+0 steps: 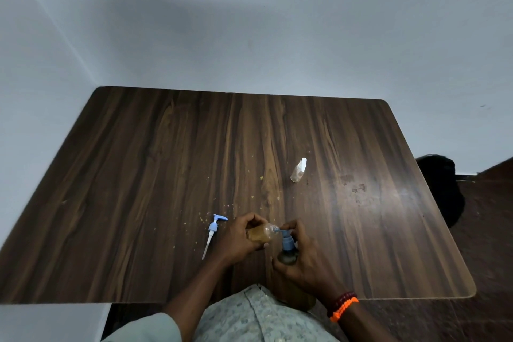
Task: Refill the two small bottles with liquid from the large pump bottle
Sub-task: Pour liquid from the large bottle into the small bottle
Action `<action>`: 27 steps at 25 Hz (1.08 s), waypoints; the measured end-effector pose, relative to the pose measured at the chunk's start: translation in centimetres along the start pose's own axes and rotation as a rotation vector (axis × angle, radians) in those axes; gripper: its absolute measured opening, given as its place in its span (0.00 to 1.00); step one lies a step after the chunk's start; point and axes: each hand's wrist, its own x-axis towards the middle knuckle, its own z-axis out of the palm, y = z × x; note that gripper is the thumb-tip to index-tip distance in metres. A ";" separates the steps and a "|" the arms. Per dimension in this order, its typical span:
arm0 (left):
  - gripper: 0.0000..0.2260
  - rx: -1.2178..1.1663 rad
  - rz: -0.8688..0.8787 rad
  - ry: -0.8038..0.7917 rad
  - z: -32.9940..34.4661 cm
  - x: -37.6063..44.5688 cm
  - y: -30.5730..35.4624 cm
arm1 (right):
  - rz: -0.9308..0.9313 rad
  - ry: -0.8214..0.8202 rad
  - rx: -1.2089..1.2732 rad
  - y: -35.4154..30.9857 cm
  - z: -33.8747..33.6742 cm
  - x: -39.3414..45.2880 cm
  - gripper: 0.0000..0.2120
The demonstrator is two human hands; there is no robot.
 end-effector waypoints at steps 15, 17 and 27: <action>0.19 -0.029 -0.016 0.006 -0.3 0.1 -0.2 | -0.004 -0.054 -0.043 -0.6 -0.2 0.1 0.32; 0.19 -0.032 -0.017 0.013 -0.3 0.2 -0.1 | -0.013 -0.057 -0.046 -0.7 -0.2 0.0 0.32; 0.20 -0.035 -0.020 0.003 -0.5 0.1 0.0 | -0.005 -0.055 -0.042 -1.1 -0.4 0.0 0.33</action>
